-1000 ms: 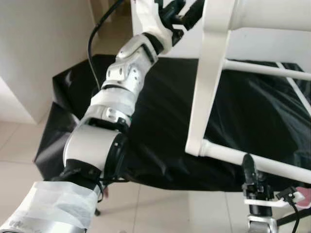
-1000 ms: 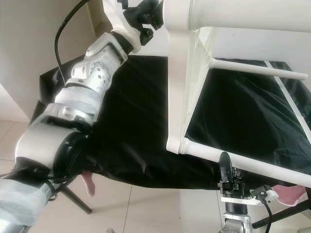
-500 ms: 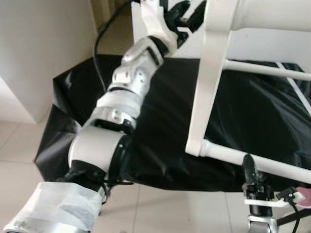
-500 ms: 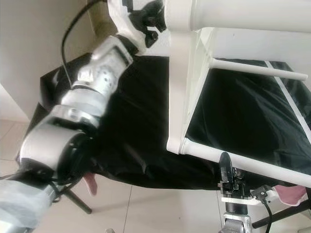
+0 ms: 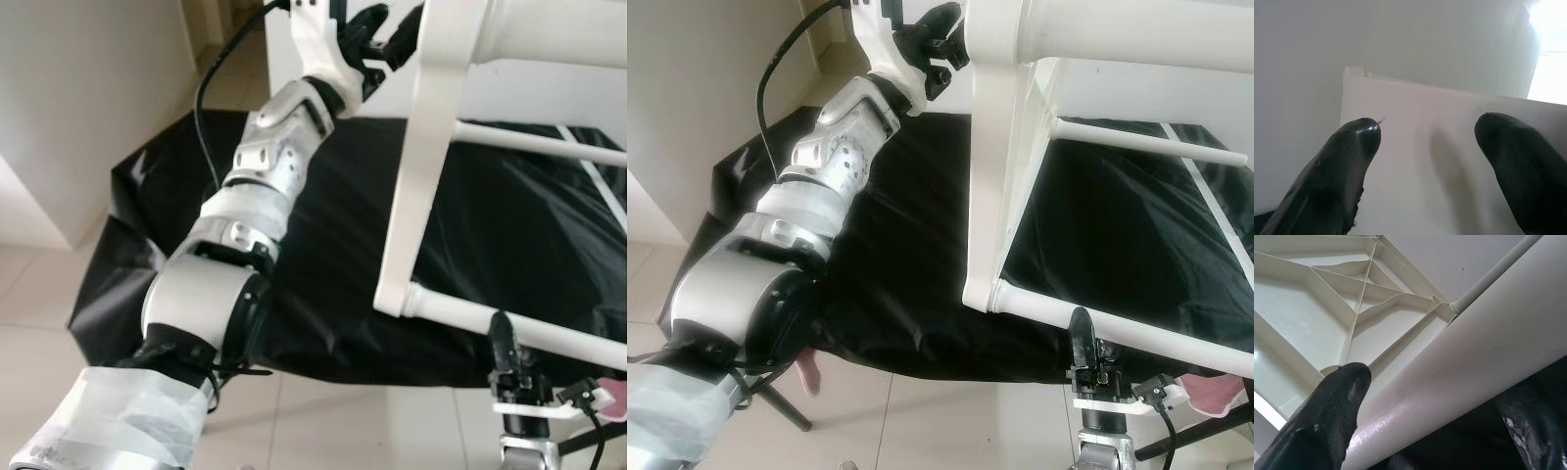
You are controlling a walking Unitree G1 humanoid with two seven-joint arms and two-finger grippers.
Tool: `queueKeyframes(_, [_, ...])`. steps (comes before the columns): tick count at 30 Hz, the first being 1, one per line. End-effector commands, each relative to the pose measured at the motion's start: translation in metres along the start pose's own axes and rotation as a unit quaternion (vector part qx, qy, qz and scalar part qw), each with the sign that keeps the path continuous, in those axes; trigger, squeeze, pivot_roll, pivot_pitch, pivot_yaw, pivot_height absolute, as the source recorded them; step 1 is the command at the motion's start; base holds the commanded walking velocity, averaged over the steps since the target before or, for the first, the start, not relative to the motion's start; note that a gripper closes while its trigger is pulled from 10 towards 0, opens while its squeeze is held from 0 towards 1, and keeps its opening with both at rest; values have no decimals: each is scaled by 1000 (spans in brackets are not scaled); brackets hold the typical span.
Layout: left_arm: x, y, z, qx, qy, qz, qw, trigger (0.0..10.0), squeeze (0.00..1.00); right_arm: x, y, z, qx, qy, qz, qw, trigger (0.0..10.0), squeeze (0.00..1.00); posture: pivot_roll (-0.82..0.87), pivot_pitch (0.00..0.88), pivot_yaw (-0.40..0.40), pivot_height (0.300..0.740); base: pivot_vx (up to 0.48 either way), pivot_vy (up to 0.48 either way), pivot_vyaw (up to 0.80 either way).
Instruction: Building children table
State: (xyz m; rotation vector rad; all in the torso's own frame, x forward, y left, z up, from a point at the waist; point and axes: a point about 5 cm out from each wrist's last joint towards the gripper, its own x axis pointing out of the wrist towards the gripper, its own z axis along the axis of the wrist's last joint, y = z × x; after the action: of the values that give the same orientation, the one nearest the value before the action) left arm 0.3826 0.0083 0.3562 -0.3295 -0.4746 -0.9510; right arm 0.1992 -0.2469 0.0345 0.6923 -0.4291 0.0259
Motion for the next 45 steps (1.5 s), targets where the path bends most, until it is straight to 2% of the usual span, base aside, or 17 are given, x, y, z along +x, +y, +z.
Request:
queueKeyframes(1, [3, -15, -7, 3, 16, -96, 995, 10000, 0, -230, 56, -36, -17, 70, -418, 906, 10000, 0, -250, 0, 0, 740, 0, 0, 0])
queueKeyframes(9, [3, -16, -9, 4, 18, -98, 995, 10000, 0, -231, 55, -36, -17, 70, -419, 905, 10000, 0, -253, 0, 0, 740, 0, 0, 0])
queueKeyframes(10, [3, -16, -9, 4, 18, -98, 995, 10000, 0, -231, 55, -36, -17, 69, -418, 905, 10000, 0, -254, 139, 253, 740, 0, 0, 0])
queueKeyframes(45, [3, -16, -9, 4, 18, -98, 995, 10000, 0, -231, 55, -36, -17, 69, -418, 905, 10000, 0, -254, 139, 253, 740, 0, 0, 0])
